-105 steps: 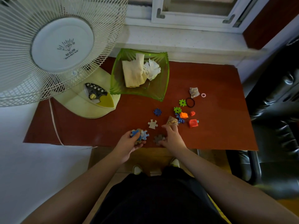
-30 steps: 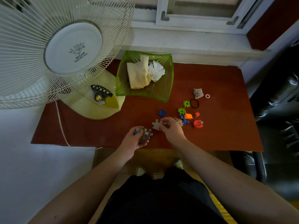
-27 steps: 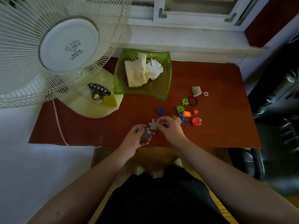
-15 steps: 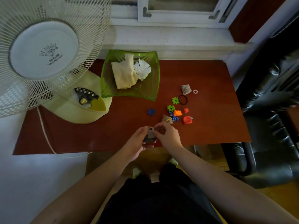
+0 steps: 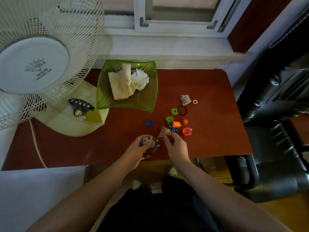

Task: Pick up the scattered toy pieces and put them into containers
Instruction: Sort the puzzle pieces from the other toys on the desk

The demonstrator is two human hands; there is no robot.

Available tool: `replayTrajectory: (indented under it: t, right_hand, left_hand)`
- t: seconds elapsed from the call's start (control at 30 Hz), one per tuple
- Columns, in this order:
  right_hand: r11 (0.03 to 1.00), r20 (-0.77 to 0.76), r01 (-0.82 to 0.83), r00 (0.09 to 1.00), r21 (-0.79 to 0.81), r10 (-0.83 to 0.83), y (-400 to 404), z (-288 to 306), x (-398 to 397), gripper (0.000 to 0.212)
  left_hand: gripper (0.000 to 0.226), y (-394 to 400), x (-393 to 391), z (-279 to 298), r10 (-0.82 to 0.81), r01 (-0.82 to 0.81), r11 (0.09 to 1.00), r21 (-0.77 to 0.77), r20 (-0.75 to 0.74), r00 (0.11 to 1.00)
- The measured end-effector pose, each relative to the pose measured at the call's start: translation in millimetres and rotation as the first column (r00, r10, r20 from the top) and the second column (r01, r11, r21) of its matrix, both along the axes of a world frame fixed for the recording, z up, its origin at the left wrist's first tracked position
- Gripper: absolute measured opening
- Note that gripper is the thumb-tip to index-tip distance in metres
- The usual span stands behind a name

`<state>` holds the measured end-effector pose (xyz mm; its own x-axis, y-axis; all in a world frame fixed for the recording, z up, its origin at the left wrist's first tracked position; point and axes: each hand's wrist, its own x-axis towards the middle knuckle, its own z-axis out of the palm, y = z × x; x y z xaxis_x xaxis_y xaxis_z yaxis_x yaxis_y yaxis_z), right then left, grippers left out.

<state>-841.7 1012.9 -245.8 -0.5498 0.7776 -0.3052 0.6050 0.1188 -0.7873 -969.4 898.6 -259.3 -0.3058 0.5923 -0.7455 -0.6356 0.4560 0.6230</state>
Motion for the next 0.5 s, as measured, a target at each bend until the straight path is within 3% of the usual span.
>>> replayTrajectory:
  t: [0.17,0.27,0.4,0.5]
  right_hand:
    - [0.994,0.026,0.059,0.998,0.087,-0.061,25.3,-7.8,24.9,0.010]
    - [0.983,0.111,0.079,0.989,0.167,-0.098,50.2,-12.4,36.8,0.025]
    - [0.972,0.299,-0.082,0.954,0.218,0.014,75.6,-22.9,42.4,0.053]
    - [0.933,0.344,-0.232,0.930,0.274,0.131,86.7,-31.9,45.1,0.057]
  left_hand:
    - [0.027,5.3,-0.6,2.1,-0.012,0.012,1.000,-0.019,-0.025,1.000]
    - [0.028,4.0,0.7,0.8,0.010,-0.012,0.999,-0.043,-0.041,0.999]
    - [0.025,1.6,2.4,0.5,0.042,-0.045,0.998,-0.049,-0.072,0.997]
    - [0.024,1.3,2.2,1.9,0.095,-0.099,0.994,-0.056,-0.075,0.993]
